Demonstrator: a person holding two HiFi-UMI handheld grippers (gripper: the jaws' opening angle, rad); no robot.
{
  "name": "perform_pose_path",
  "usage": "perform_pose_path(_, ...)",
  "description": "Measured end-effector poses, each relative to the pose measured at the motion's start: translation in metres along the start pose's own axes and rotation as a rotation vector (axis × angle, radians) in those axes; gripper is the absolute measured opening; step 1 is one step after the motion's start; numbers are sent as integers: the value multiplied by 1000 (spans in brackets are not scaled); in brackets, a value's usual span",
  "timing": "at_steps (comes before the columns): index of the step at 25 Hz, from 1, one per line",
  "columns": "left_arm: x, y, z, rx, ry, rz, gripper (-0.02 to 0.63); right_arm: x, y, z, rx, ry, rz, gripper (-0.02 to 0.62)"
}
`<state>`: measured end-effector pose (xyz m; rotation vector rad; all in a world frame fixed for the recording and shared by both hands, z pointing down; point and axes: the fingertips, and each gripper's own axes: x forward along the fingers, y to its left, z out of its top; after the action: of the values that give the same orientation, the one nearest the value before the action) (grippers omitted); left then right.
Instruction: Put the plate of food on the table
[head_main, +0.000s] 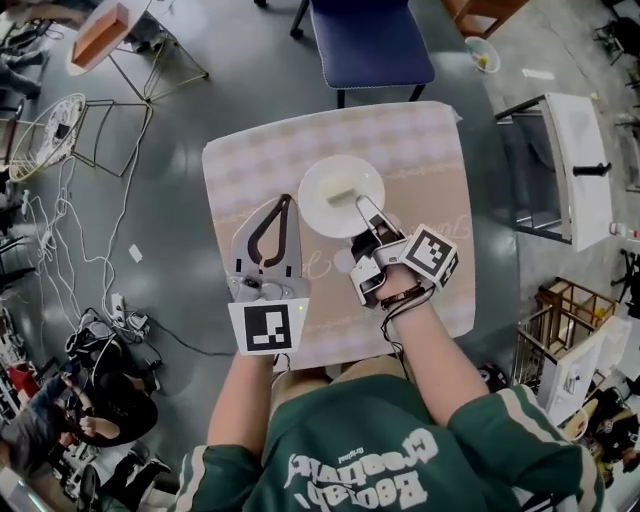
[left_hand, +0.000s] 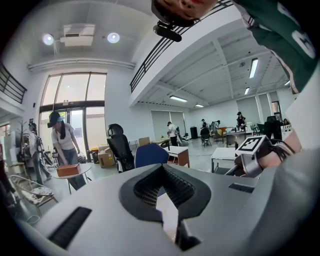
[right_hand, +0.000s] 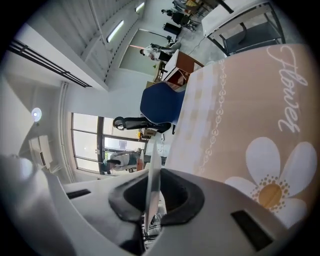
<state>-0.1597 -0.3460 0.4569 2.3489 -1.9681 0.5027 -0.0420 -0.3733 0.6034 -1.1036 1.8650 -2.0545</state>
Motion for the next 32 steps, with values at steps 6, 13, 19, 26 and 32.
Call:
perform_pose_path(6, 29, 7, -27, 4, 58, 8, 9, 46, -27, 10, 23, 20, -21, 32)
perform_pose_path(13, 41, 12, -37, -28, 74, 39, 9, 67, -47, 13, -2, 43, -65, 32)
perform_pose_path(19, 48, 13, -39, -51, 75, 44, 9, 74, -54, 15, 8, 30, -94, 32)
perform_pose_path(26, 50, 18, -40, -62, 63, 56, 9, 78, -63, 13, 64, 9, -177, 32)
perform_pose_path(32, 47, 17, -42, -81, 67, 59, 9, 79, -62, 11, -40, 19, -237, 178)
